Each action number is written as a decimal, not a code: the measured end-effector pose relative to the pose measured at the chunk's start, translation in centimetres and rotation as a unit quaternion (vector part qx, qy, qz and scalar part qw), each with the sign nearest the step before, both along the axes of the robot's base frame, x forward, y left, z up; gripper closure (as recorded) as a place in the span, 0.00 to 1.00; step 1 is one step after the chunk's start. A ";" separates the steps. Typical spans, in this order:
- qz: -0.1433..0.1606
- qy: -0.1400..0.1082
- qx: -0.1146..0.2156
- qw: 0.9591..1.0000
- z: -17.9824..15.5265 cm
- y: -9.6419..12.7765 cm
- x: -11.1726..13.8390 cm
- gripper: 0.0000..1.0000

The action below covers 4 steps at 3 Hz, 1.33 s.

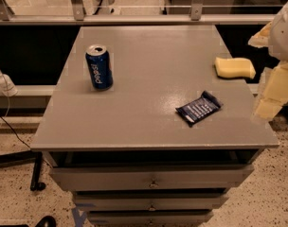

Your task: Pick sponge

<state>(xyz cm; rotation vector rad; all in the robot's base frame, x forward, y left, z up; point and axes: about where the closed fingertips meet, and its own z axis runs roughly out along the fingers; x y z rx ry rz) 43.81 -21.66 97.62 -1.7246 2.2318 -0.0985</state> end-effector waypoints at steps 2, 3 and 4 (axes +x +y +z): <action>0.001 -0.011 0.005 1.000 0.0 0.1 0.6 0.00; 0.005 -0.032 0.030 0.999 -1.1 0.0 3.4 0.00; 0.002 -0.066 0.061 0.996 -2.8 -0.2 8.8 0.00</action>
Offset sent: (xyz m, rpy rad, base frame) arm 0.0135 0.0002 -0.0049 0.0221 -0.0309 0.0073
